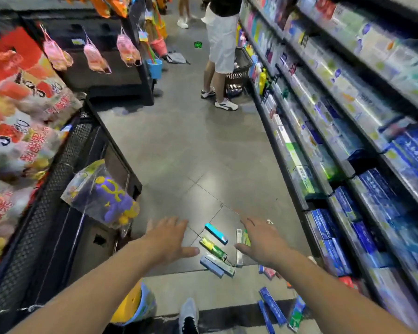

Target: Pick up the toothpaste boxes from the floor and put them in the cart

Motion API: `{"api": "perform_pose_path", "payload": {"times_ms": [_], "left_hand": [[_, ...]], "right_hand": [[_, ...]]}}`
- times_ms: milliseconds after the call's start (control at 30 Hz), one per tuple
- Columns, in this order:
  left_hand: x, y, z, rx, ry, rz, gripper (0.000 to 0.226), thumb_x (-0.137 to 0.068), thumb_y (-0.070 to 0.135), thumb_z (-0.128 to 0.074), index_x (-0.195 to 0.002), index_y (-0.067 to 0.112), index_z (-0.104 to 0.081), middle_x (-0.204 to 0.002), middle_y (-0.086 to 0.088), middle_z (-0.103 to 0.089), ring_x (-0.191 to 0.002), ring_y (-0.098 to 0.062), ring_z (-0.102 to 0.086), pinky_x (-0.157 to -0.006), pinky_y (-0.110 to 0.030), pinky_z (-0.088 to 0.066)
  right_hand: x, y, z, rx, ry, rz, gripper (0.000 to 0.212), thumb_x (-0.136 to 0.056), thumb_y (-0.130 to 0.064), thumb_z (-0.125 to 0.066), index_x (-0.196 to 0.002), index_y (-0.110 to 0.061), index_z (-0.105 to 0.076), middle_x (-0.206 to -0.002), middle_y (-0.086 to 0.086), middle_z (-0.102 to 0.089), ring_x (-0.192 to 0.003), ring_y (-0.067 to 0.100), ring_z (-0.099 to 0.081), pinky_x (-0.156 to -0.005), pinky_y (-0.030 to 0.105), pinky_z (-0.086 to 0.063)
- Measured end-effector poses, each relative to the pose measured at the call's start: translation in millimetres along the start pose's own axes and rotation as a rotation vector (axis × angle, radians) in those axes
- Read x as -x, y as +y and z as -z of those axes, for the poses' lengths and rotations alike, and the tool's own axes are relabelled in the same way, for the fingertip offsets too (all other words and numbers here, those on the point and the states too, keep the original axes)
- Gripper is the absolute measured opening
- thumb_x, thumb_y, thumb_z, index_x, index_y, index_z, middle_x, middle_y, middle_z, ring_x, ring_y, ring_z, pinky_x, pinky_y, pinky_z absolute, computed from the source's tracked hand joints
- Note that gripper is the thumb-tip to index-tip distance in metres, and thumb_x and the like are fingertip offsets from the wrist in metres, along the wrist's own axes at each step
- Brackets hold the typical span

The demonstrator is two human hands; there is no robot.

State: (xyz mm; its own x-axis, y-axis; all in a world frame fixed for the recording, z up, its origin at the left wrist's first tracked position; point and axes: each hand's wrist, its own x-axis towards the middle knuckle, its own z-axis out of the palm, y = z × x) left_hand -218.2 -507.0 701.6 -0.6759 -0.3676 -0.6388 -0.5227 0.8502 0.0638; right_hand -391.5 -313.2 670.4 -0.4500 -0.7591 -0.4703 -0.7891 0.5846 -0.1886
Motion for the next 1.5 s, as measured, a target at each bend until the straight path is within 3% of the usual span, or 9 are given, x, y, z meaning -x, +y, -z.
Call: {"api": "perform_pose_path", "payload": {"times_ms": [233, 500, 533, 633, 700, 800, 933, 1067, 1500], "left_hand": [[-123, -20, -30, -0.052, -0.124, -0.054, 0.092, -0.088, 0.075, -0.042, -0.157, 0.020, -0.013, -0.162, -0.009, -0.020, -0.149, -0.029, -0.020, -0.119, -0.056, -0.013], [-290, -6, -175, -0.142, -0.187, -0.128, 0.094, -0.087, 0.077, -0.039, -0.156, 0.019, -0.015, -0.162, -0.010, -0.020, -0.149, -0.029, -0.021, -0.119, -0.058, -0.015], [-306, -4, -193, -0.149, -0.198, -0.144, 0.102, -0.081, 0.086, -0.030, -0.156, 0.019, -0.015, -0.162, -0.010, -0.019, -0.149, -0.029, -0.020, -0.119, -0.058, -0.014], [-361, -8, -258, -0.194, -0.215, -0.193, 0.152, -0.033, 0.104, 0.013, -0.155, 0.020, -0.017, -0.160, -0.009, -0.023, -0.148, -0.029, -0.021, -0.119, -0.057, -0.013], [-403, -15, -303, -0.229, -0.216, -0.183, 0.131, -0.054, 0.102, -0.004, -0.155, 0.020, -0.017, -0.160, -0.008, -0.023, -0.147, -0.030, -0.022, -0.119, -0.057, -0.014], [-457, -26, -367, -0.263, -0.229, -0.189, 0.093, -0.087, 0.076, -0.041, -0.156, 0.020, -0.014, -0.162, -0.008, -0.018, -0.149, -0.029, -0.018, -0.120, -0.054, -0.013], [-516, -43, -428, -0.316, -0.240, -0.199, 0.092, -0.088, 0.075, -0.041, -0.157, 0.021, -0.012, -0.164, -0.008, -0.016, -0.151, -0.028, -0.016, -0.121, -0.053, -0.014], [-545, -53, -459, -0.316, -0.217, -0.218, 0.093, -0.088, 0.075, -0.042, -0.157, 0.021, -0.014, -0.164, -0.008, -0.018, -0.150, -0.028, -0.018, -0.121, -0.054, -0.014], [-555, -54, -478, -0.304, -0.193, -0.216, 0.091, -0.088, 0.075, -0.039, -0.157, 0.021, -0.015, -0.163, -0.008, -0.019, -0.150, -0.029, -0.018, -0.121, -0.054, -0.015]], "right_hand": [[-85, 30, -73, -0.066, -0.097, -0.103, 0.065, -0.089, -0.056, -0.051, -0.142, -0.021, -0.039, -0.142, 0.006, -0.047, -0.128, 0.028, -0.046, -0.104, 0.039, -0.041], [-201, 91, -237, -0.130, -0.118, -0.123, 0.061, -0.091, -0.047, -0.057, -0.141, -0.017, -0.041, -0.138, 0.008, -0.048, -0.127, 0.029, -0.047, -0.101, 0.037, -0.041], [-215, 96, -261, -0.145, -0.124, -0.125, 0.063, -0.090, -0.046, -0.059, -0.142, -0.017, -0.041, -0.138, 0.008, -0.048, -0.127, 0.028, -0.046, -0.101, 0.036, -0.042], [-264, 108, -347, -0.191, -0.148, -0.135, 0.064, -0.088, -0.041, -0.065, -0.142, -0.015, -0.042, -0.137, 0.009, -0.049, -0.126, 0.029, -0.048, -0.099, 0.034, -0.041], [-298, 114, -406, -0.205, -0.146, -0.133, 0.061, -0.087, -0.039, -0.067, -0.138, -0.014, -0.045, -0.135, 0.010, -0.050, -0.123, 0.029, -0.049, -0.098, 0.035, -0.043], [-337, 121, -490, -0.209, -0.151, -0.150, 0.054, -0.086, -0.034, -0.068, -0.133, -0.014, -0.049, -0.129, 0.010, -0.053, -0.120, 0.030, -0.052, -0.094, 0.037, -0.045], [-376, 128, -570, -0.185, -0.140, -0.190, 0.039, -0.088, -0.019, -0.062, -0.125, -0.010, -0.054, -0.126, 0.013, -0.055, -0.117, 0.033, -0.055, -0.092, 0.038, -0.046], [-396, 133, -621, -0.127, -0.131, -0.193, 0.049, -0.084, -0.016, -0.065, -0.130, -0.010, -0.051, -0.129, 0.013, -0.054, -0.117, 0.032, -0.053, -0.096, 0.035, -0.043], [-403, 126, -666, -0.208, -0.053, -0.206, 0.067, -0.077, -0.015, -0.072, -0.135, -0.020, -0.039, -0.123, 0.008, -0.055, -0.111, 0.028, -0.054, -0.087, 0.040, -0.051]]}}
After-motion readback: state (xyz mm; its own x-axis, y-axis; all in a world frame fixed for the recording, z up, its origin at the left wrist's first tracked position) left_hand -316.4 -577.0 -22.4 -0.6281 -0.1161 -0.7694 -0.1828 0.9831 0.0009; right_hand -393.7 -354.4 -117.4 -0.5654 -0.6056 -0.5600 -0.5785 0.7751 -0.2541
